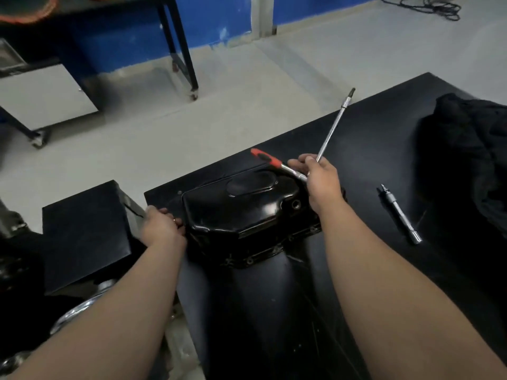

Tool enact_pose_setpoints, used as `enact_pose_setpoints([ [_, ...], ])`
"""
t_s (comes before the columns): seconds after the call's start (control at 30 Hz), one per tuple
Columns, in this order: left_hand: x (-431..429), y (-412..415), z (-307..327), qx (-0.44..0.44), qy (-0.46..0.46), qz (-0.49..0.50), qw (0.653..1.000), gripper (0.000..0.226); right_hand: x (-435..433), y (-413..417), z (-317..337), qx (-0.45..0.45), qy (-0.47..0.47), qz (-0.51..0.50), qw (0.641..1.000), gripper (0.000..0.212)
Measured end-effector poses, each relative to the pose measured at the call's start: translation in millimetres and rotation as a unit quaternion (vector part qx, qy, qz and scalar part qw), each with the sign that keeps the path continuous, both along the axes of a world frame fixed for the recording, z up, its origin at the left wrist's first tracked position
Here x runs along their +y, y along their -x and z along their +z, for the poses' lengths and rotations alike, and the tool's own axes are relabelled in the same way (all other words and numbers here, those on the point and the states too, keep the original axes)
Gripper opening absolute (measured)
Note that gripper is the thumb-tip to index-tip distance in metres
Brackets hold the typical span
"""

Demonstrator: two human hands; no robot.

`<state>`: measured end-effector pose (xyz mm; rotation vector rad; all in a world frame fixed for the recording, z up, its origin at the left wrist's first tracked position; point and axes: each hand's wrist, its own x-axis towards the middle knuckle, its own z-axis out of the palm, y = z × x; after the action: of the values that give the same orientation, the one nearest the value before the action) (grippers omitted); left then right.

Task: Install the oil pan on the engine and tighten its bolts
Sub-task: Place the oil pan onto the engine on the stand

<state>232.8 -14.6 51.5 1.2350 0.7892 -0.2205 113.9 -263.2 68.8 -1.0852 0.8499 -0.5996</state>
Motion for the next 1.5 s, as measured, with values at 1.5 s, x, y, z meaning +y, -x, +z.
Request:
enact_pose_setpoints([
  [1.5, 679, -180, 124, -0.078, 0.049, 0.195, 0.976, 0.024, 678, -221, 126, -0.033, -0.04, 0.158, 0.986, 0.018],
])
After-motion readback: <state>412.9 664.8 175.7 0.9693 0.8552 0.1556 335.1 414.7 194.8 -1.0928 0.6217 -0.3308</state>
